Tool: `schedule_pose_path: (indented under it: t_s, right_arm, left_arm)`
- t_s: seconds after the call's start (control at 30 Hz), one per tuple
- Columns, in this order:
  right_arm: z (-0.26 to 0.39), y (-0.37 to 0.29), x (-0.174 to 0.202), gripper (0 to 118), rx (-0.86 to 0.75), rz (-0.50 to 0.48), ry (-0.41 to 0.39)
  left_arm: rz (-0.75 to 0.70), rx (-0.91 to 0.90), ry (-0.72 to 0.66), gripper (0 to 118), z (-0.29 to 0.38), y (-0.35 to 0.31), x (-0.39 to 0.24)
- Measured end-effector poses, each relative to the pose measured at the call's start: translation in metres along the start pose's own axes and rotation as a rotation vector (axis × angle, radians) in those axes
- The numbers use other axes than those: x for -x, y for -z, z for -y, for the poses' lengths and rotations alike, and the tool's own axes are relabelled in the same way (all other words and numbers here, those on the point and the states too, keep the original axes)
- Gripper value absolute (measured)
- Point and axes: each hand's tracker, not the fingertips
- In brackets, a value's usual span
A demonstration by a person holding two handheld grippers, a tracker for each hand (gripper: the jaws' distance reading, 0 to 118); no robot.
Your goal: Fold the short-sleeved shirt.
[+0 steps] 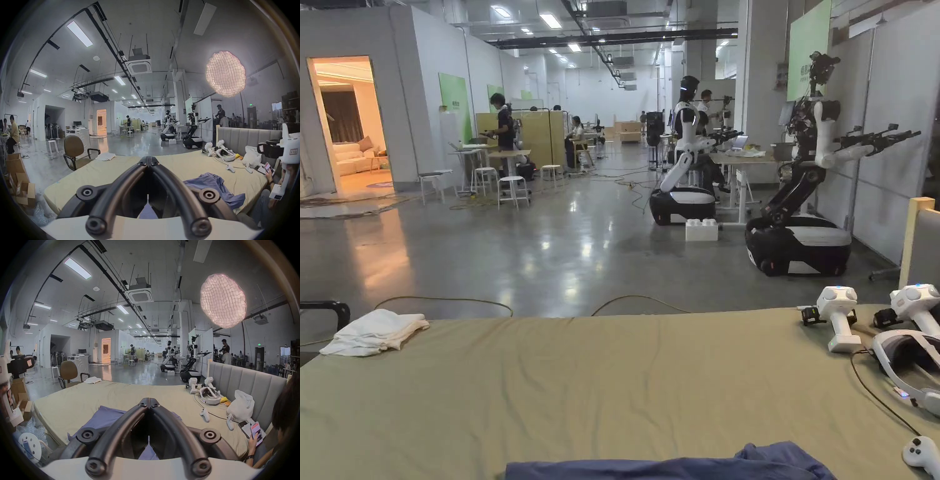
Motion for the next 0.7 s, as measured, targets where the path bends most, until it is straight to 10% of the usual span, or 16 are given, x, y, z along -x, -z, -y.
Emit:
schedule_pose_path:
  t_s: [0.17, 0.2, 0.27, 0.3, 0.7]
  right_arm:
    - [0.006, 0.008, -0.002, 0, 0.039, -0.011, 0.008]
    - [0.009, 0.009, -0.004, 0, 0.052, -0.015, 0.011]
    - [0.018, 0.011, -0.006, 0, 0.098, -0.019, 0.009]
    - [0.022, 0.011, -0.007, 0, 0.12, -0.015, 0.012]
    - [0.067, 0.023, -0.037, 0, 0.316, 0.043, 0.123]
  left_arm:
    - [0.133, 0.141, -0.129, 1, 0.028, 0.028, 0.022]
    - [0.152, 0.21, -0.155, 13, 0.04, 0.039, 0.03]
    - [0.183, 0.35, -0.184, 76, 0.073, 0.062, 0.045]
    - [0.191, 0.43, -0.201, 81, 0.091, 0.072, 0.052]
    - [0.16, 0.95, -0.359, 79, 0.278, 0.144, 0.085]
